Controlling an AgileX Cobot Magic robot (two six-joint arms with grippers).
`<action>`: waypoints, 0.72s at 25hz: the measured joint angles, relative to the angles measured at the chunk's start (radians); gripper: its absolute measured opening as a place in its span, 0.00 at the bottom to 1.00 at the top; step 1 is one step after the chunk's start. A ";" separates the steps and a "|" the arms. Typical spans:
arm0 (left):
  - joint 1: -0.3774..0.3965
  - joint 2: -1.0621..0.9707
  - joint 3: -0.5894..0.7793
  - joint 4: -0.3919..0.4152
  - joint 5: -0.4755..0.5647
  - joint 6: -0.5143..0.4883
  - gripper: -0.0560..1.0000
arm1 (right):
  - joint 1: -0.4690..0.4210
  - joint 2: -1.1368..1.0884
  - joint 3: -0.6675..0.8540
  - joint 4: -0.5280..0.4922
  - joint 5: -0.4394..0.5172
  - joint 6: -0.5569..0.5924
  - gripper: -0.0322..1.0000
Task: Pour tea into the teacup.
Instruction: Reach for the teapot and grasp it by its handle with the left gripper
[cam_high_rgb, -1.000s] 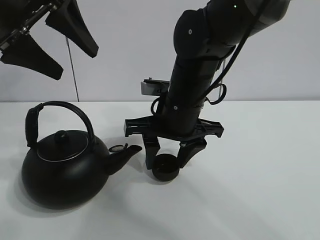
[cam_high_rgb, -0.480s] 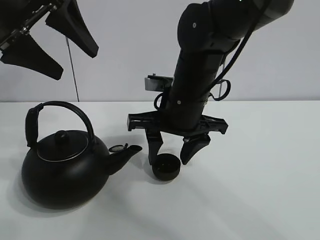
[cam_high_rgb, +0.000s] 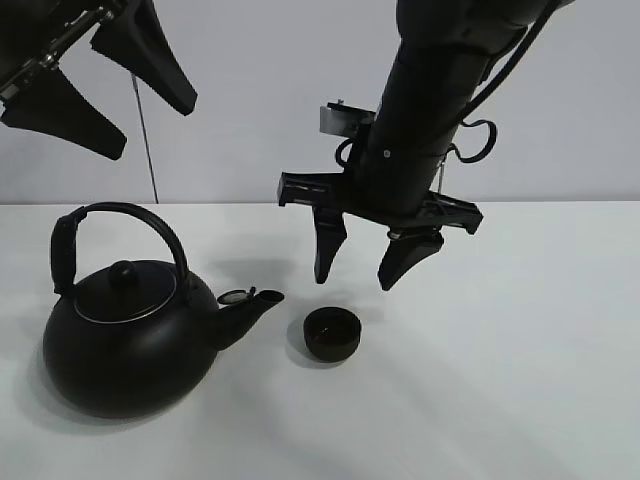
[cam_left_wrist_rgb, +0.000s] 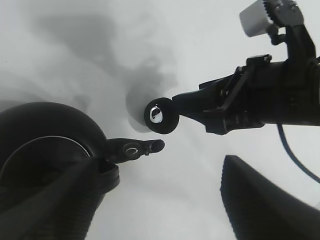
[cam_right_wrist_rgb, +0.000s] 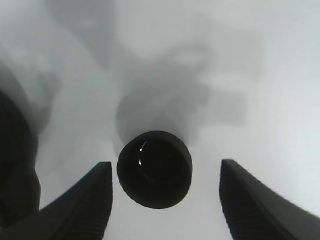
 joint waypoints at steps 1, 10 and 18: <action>0.000 0.000 0.000 0.000 0.000 0.000 0.53 | -0.008 -0.008 0.000 0.001 0.005 -0.001 0.45; 0.000 0.000 0.000 0.000 0.000 0.000 0.53 | -0.079 -0.139 0.000 0.007 0.129 -0.115 0.45; 0.000 0.000 0.000 0.000 -0.002 0.000 0.53 | -0.161 -0.312 0.036 0.091 0.187 -0.193 0.45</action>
